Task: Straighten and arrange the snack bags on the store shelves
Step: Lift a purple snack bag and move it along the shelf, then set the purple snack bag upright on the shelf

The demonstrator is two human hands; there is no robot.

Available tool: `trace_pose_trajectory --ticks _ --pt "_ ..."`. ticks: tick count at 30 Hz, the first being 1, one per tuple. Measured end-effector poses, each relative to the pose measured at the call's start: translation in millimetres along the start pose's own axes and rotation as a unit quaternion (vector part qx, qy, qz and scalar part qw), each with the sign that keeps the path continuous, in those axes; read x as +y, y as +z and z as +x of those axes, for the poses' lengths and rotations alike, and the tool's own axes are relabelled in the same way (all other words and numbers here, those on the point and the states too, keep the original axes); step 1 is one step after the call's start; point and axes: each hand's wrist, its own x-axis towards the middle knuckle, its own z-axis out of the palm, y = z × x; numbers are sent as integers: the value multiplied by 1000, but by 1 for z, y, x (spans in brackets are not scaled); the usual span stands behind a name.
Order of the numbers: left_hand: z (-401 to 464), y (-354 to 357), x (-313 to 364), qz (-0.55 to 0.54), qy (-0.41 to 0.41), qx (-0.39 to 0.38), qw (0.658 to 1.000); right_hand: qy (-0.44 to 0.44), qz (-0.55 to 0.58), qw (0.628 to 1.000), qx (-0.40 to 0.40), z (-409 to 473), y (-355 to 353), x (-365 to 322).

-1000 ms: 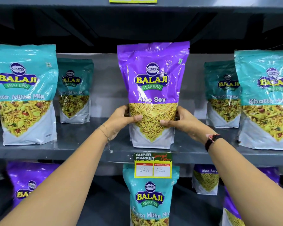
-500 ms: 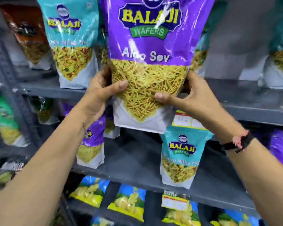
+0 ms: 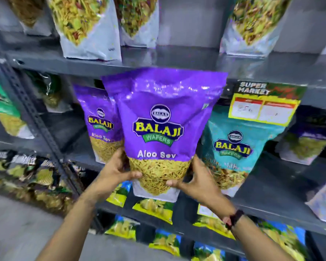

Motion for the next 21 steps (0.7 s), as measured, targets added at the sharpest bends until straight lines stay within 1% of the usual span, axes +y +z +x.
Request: trace_pose_trajectory --ticks 5,8,12,16,21 --pt "24 5 -47 2 -55 5 998 52 14 999 7 16 22 42" --pt "45 10 -63 -5 -66 12 998 70 33 997 5 38 27 59" --pt "74 19 -73 -17 -69 22 997 94 28 995 31 66 32 74" --pt "92 25 -84 -24 -82 42 995 112 48 992 43 82 39 92" --pt "96 28 -92 -17 -102 35 994 118 77 988 56 82 47 106"
